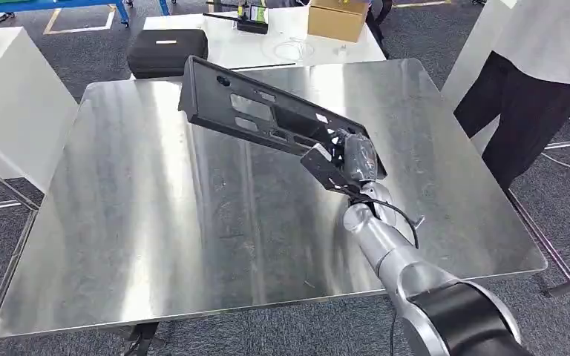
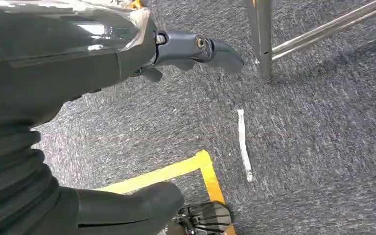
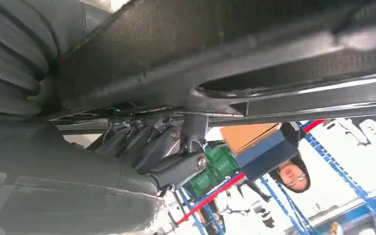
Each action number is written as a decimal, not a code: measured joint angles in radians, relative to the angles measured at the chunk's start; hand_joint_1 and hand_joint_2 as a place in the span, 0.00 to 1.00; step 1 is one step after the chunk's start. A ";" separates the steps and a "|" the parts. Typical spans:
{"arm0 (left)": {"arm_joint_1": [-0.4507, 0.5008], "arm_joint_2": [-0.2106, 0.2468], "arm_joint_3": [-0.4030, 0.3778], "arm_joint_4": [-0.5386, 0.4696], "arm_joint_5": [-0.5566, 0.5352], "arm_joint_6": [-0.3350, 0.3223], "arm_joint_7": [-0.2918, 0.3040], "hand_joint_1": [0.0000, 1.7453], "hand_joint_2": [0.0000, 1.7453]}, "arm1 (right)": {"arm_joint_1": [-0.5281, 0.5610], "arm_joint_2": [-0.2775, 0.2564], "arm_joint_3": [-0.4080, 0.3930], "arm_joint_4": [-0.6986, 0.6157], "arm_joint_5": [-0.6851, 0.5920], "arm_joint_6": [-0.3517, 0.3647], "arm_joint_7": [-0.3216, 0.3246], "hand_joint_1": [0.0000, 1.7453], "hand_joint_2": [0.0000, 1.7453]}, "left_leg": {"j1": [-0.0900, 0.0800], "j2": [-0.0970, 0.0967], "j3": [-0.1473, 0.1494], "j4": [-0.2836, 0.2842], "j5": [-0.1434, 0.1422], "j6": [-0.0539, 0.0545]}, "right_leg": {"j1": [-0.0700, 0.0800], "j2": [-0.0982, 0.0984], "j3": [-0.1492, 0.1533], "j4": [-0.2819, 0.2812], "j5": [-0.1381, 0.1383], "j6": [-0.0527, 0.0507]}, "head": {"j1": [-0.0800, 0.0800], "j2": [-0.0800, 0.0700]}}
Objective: Take the parts from the cabinet and place them on the table.
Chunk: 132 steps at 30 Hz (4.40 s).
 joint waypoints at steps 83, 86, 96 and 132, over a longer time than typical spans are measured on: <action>-0.014 0.002 0.005 0.025 0.072 -0.052 -0.013 0.00 0.00 | -0.117 -0.021 -0.022 0.099 0.096 -0.058 0.197 0.00 1.00 | 0.000 0.000 0.000 0.000 0.000 0.000 | 0.000 0.000 0.000 0.000 0.000 0.000 | 0.000 0.000; -0.015 0.002 0.005 0.025 0.072 -0.054 -0.011 0.00 0.00 | -0.117 -0.021 -0.026 0.099 0.096 -0.060 0.195 0.00 1.00 | 0.000 0.000 0.000 0.000 0.000 0.000 | 0.000 0.000 0.000 0.000 0.000 0.000 | 0.000 0.000; -0.018 0.006 0.004 0.025 0.074 -0.073 -0.005 0.00 0.00 | -0.153 -0.018 -0.026 0.098 0.124 -0.061 0.170 0.00 1.00 | 0.000 0.000 0.000 0.000 0.000 0.000 | 0.000 0.000 0.000 0.000 0.000 0.000 | 0.000 0.000; -0.037 0.010 -0.026 0.026 0.071 -0.083 0.020 0.00 0.00 | -0.246 0.013 -0.191 -0.063 -0.286 0.393 -0.118 0.00 0.00 | 0.000 0.000 0.000 0.000 0.000 0.000 | 0.000 0.000 0.001 0.000 0.000 0.000 | 0.000 0.000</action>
